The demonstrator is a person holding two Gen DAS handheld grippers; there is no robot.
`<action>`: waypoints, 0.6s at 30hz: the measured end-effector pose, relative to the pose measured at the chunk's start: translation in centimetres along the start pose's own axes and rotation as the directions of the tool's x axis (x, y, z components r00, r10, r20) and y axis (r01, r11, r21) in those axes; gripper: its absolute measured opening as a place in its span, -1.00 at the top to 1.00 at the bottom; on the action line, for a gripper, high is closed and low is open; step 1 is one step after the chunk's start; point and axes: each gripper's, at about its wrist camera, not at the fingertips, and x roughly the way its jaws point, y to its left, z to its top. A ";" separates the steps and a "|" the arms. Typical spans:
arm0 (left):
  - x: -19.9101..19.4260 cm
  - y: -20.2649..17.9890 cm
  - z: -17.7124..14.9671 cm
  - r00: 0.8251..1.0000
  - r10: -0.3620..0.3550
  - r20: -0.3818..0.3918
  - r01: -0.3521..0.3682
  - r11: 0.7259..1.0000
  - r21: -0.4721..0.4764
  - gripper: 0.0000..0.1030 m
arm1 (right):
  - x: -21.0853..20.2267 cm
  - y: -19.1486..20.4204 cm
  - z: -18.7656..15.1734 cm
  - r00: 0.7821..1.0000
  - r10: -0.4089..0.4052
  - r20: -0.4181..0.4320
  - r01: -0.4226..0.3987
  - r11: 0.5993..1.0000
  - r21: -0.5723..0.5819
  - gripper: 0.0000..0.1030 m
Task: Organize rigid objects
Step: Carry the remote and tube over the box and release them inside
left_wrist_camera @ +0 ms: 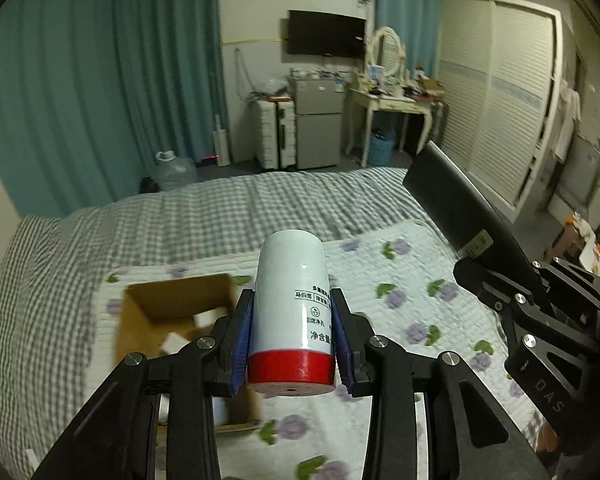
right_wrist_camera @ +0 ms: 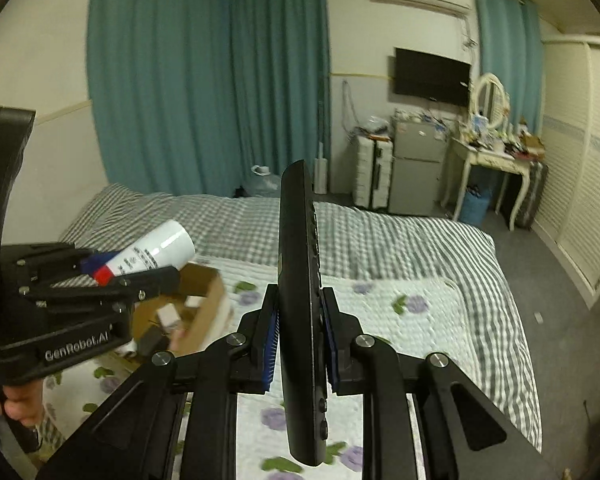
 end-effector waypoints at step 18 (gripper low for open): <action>5.5 14.9 -5.0 0.984 0.136 -0.111 -0.149 0.981 -0.122 0.30 | 10.3 15.2 0.6 0.978 0.166 -0.128 -0.179 0.979 -0.099 0.65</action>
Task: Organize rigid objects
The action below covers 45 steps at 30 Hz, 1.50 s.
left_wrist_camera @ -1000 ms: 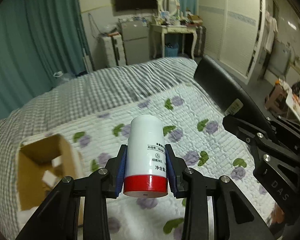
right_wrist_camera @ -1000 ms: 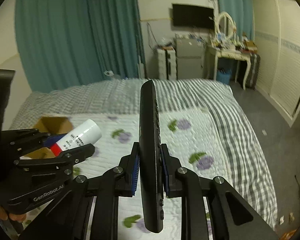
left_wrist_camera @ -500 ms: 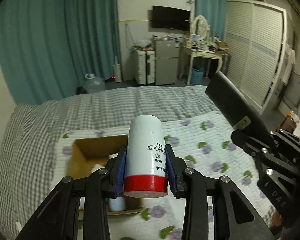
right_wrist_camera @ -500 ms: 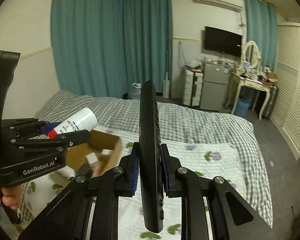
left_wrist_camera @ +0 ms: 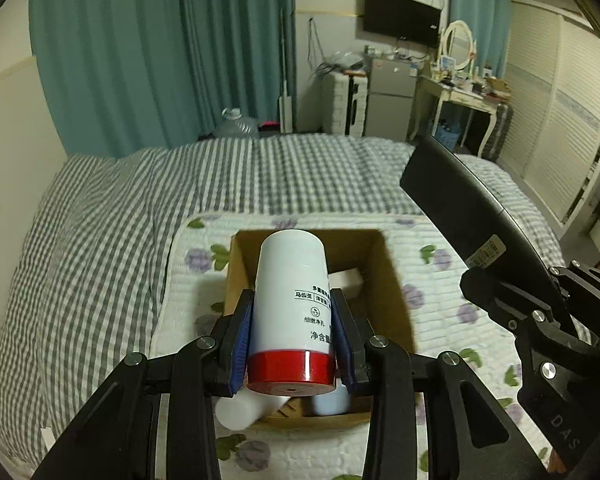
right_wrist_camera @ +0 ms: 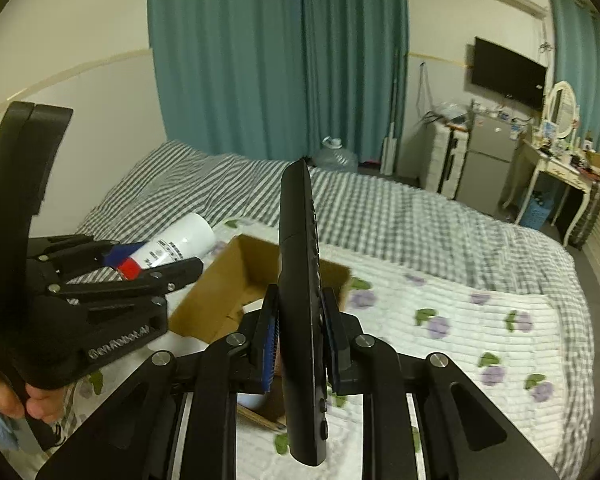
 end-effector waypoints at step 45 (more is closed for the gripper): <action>8.0 0.2 0.6 0.992 0.076 -0.097 -0.074 0.997 0.027 -0.10 | 11.4 -4.1 -0.1 0.990 0.001 -0.138 0.012 0.995 0.098 -0.01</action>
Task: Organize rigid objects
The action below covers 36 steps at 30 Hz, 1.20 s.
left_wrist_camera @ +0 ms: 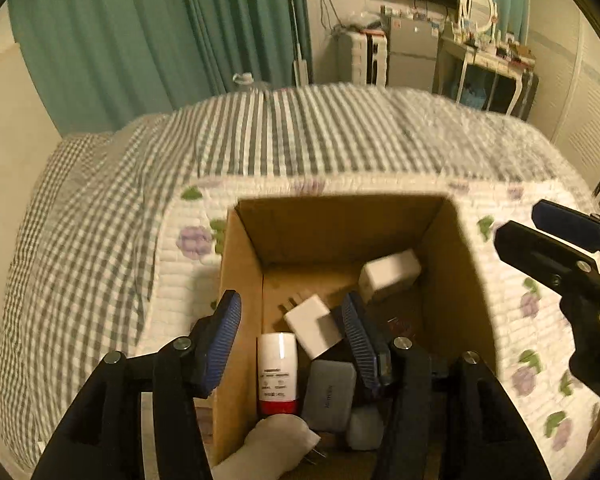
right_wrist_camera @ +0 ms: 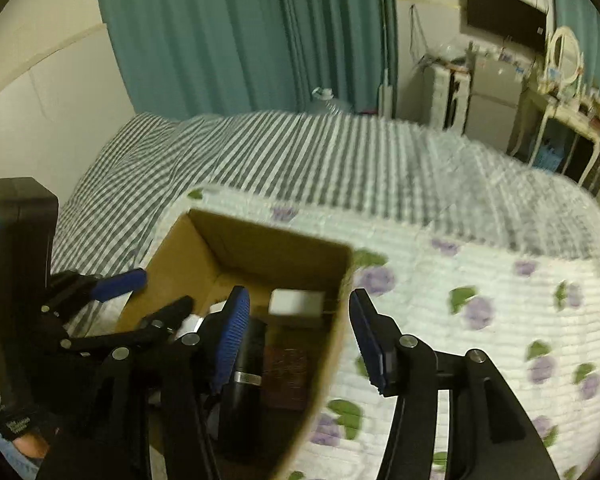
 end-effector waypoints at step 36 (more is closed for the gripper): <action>-22.9 -3.1 -6.8 0.885 0.040 0.464 -0.007 0.997 -0.073 -0.40 | -24.3 -2.3 -7.1 0.907 -0.204 0.369 0.169 0.978 0.124 -1.00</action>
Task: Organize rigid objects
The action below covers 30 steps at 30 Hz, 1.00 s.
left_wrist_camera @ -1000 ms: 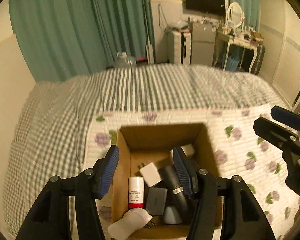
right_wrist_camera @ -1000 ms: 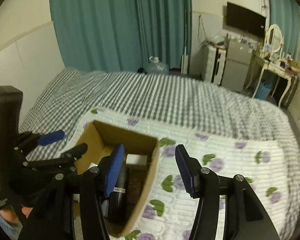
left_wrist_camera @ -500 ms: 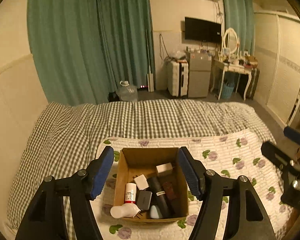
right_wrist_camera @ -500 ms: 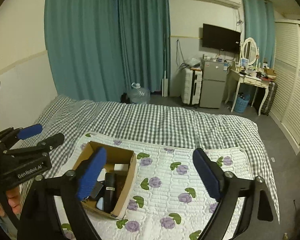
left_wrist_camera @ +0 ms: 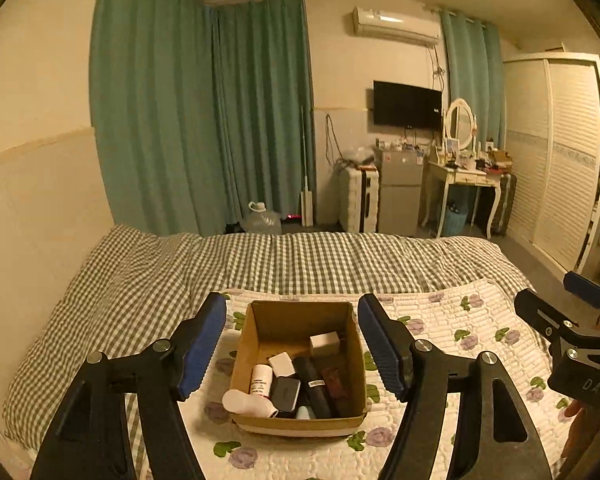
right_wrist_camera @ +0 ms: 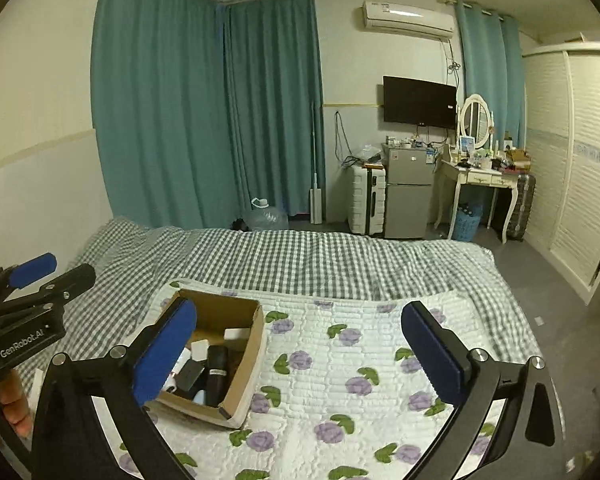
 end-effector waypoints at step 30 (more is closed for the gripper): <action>1.5 -0.5 -6.1 0.996 -0.020 -0.086 0.021 1.000 0.015 -0.43 | 1.4 0.6 -5.3 0.996 -0.038 -0.081 0.039 0.999 0.010 -1.00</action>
